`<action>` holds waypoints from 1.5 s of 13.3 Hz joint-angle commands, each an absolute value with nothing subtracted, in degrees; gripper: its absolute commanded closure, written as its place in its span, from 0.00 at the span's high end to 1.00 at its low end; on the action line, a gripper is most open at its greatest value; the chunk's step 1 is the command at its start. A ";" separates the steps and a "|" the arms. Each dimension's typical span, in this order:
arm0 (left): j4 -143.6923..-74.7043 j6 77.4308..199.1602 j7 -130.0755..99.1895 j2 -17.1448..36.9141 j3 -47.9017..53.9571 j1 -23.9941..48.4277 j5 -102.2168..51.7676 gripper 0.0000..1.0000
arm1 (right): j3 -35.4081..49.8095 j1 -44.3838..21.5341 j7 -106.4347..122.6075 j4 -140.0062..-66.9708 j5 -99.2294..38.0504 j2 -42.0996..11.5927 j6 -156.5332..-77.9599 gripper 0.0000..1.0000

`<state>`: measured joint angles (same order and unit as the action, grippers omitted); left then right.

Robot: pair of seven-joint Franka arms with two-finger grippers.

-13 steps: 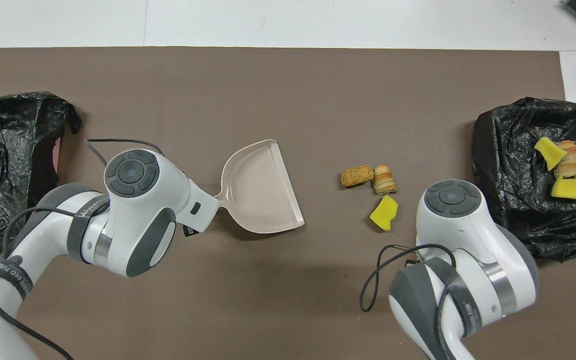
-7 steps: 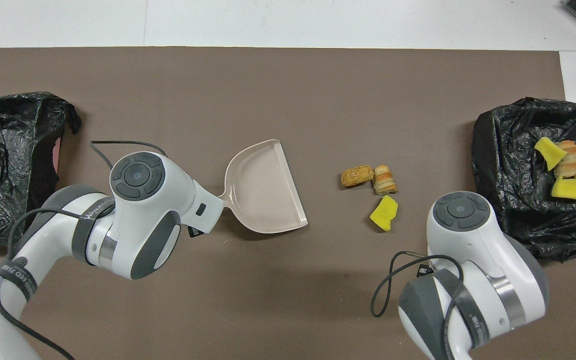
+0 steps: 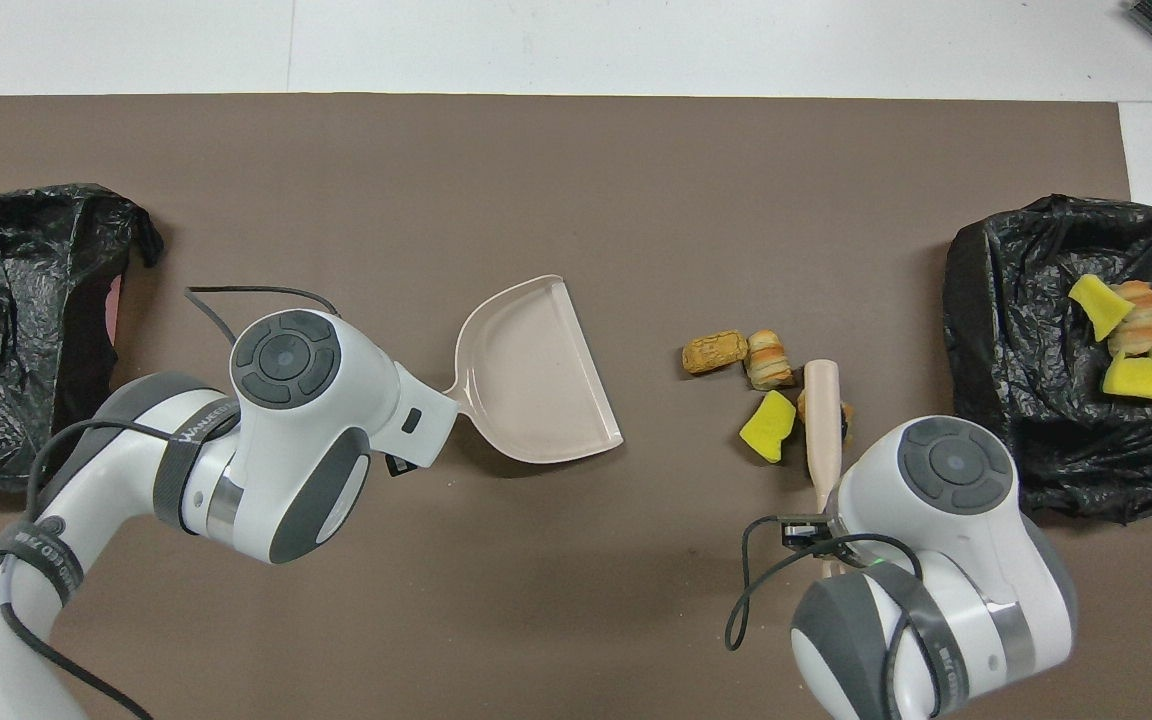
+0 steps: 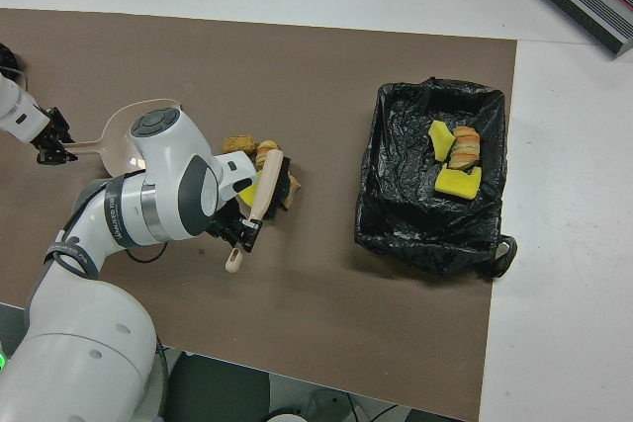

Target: Sweep and dump trash in bin

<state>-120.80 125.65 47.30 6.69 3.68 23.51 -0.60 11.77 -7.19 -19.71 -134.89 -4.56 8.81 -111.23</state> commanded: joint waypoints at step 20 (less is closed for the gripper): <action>-123.40 130.87 36.56 5.19 3.16 26.10 2.20 0.00 | 11.95 -5.09 -2.46 -121.12 0.09 -7.11 -116.37 0.00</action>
